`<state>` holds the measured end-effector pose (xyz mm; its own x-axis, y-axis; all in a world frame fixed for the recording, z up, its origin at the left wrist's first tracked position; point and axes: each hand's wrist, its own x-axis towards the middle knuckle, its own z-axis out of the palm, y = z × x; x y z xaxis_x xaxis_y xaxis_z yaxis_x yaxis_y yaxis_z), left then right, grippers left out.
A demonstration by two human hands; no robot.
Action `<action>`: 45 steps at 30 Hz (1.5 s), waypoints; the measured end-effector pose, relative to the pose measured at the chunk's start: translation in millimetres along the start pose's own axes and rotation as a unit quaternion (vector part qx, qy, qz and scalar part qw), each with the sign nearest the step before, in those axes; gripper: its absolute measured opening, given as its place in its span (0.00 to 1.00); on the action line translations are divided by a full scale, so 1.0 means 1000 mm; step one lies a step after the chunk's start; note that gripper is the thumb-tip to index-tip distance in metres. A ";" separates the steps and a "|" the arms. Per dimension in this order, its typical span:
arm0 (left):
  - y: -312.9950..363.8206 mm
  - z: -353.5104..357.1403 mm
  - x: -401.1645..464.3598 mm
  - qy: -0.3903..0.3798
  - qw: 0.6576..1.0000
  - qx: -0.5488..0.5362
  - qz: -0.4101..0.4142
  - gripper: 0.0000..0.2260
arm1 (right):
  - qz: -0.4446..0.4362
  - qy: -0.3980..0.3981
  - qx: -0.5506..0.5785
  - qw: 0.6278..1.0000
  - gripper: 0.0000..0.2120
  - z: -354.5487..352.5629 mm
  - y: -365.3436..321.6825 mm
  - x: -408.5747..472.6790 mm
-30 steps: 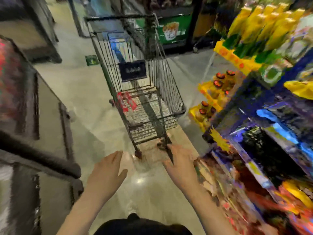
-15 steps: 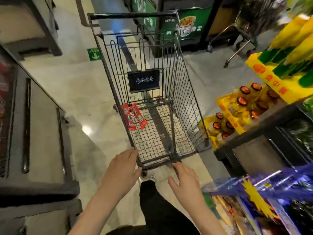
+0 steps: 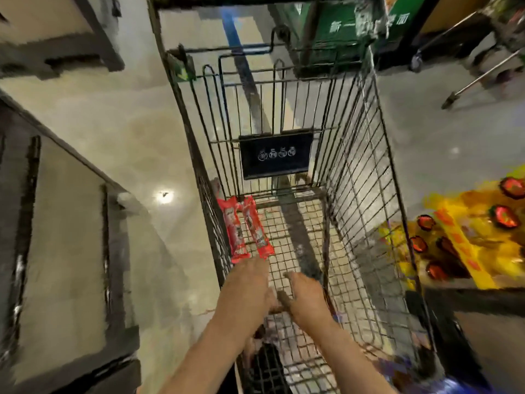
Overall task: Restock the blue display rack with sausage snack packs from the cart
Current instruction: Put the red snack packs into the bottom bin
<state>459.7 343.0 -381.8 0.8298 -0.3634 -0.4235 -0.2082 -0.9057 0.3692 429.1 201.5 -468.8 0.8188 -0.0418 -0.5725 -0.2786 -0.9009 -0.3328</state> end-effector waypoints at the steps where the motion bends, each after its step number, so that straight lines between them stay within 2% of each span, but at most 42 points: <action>1: -0.007 0.005 0.015 -0.010 1.000 0.005 -0.009 0.22 | 0.005 -0.011 -0.001 1.000 0.24 0.006 0.001 0.019; 7: -0.035 0.026 0.085 -0.022 0.997 0.022 -0.069 0.24 | 0.042 -0.018 0.064 0.997 0.22 0.035 0.000 0.122; 12: -0.036 0.042 0.132 -0.023 0.990 0.026 -0.134 0.23 | 0.053 -0.039 0.116 0.991 0.26 0.050 -0.002 0.179; 14: -0.035 0.049 0.148 -0.023 0.986 0.018 -0.165 0.22 | 0.028 -0.003 0.168 0.985 0.23 0.057 -0.003 0.183; 16: -0.037 0.057 0.161 -0.026 0.979 0.000 -0.204 0.19 | 0.039 0.033 0.186 0.981 0.12 0.069 -0.001 0.188; 18: -0.040 0.069 0.169 -0.033 0.969 -0.013 -0.244 0.19 | 0.072 -0.009 0.234 0.970 0.06 0.078 0.004 0.194; 22: -0.045 0.092 0.173 -0.047 0.952 -0.010 -0.302 0.23 | 0.121 -0.028 0.274 0.954 0.05 0.084 0.020 0.198; 27: -0.060 0.128 0.194 -0.032 0.936 -0.047 -0.346 0.25 | 0.195 -0.026 0.287 0.937 0.10 0.068 0.057 0.189; 29: -0.063 0.145 0.200 -0.013 0.931 -0.069 -0.359 0.30 | 0.222 -0.038 0.312 0.923 0.13 0.070 0.072 0.180; 34: -0.070 0.177 0.221 0.056 0.889 -0.139 -0.433 0.37 | 0.210 -0.068 0.381 0.898 0.12 0.085 0.101 0.160; 37: -0.075 0.184 0.231 0.084 0.870 -0.142 -0.464 0.35 | 0.197 -0.078 0.401 0.891 0.13 0.085 0.108 0.156; 40: -0.079 0.189 0.239 0.085 0.853 -0.159 -0.490 0.32 | 0.189 -0.084 0.453 0.867 0.12 0.083 0.111 0.153; 43: -0.076 0.189 0.241 0.074 0.831 -0.219 -0.505 0.27 | 0.185 -0.083 0.502 0.841 0.13 0.080 0.112 0.149; 45: -0.071 0.188 0.238 0.064 0.829 -0.258 -0.491 0.26 | 0.184 -0.080 0.521 0.829 0.15 0.077 0.113 0.145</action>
<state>574.5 280.3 -664.1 0.5232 0.5515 -0.6497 0.8229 -0.5251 0.2169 477.9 126.6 -647.1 0.5280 -0.0976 -0.8436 -0.8460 0.0269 -0.5326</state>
